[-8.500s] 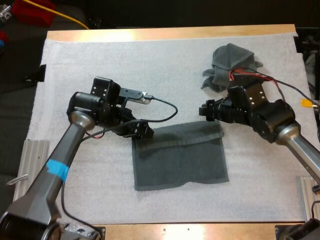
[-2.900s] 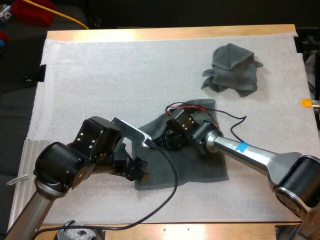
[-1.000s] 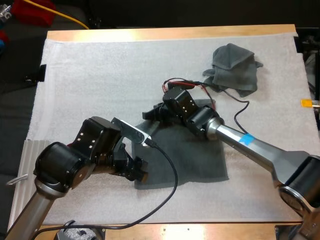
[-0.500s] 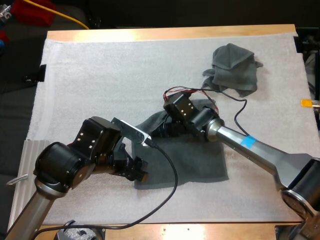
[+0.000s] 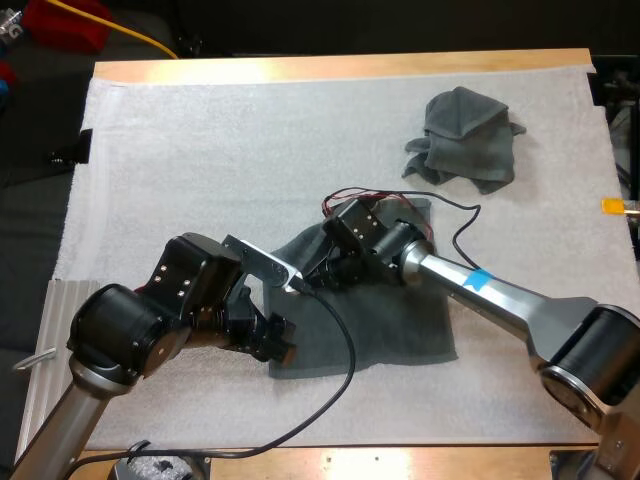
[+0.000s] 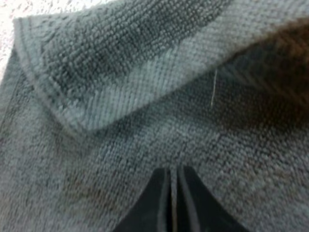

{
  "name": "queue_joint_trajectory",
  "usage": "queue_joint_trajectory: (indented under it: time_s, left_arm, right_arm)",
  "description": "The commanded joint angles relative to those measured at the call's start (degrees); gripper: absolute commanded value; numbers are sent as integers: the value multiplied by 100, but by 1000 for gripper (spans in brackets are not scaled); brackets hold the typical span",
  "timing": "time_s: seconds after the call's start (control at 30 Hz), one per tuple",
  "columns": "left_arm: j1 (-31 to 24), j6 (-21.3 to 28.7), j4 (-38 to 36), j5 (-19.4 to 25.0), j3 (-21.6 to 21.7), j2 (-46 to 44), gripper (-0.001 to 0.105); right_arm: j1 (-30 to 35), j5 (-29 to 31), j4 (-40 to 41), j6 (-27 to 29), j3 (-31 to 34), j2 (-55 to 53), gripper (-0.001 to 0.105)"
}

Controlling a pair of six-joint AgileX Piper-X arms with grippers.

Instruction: Pick towel from pile, fold and stack

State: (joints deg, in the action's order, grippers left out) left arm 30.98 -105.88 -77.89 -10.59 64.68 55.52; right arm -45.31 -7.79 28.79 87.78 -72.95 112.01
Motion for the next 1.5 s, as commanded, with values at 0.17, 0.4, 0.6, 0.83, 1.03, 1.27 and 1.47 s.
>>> queue_joint_trajectory:
  time_s: [0.17, 0.4, 0.6, 0.83, 1.03, 1.27, 1.47]
  left_arm:
    - [19, -76, 19, 53, 30, -29, 65]
    - [19, -102, 19, 53, 30, -29, 65]
    - [19, -102, 19, 53, 30, -29, 65]
    - [19, -102, 19, 53, 30, -29, 65]
    - [19, -102, 19, 53, 30, -29, 65]
    - [19, -102, 5, 53, 30, -29, 65]
    - [19, -75, 5, 53, 30, -29, 65]
  right_arm:
    - [-2, -15, -158, 73, -40, 152, 1]
    - [-2, -15, -583, -38, -40, 171, 1]
    - [-2, 0, -808, -289, -54, 299, 1]
    - [-2, 32, -1089, -529, -73, 422, 1]
    - [-2, 34, -1614, -1029, -140, 559, 1]
    - [-2, 497, -2783, -1225, -185, 542, 20]
    - [-2, 779, -2783, -970, -206, 178, 57]
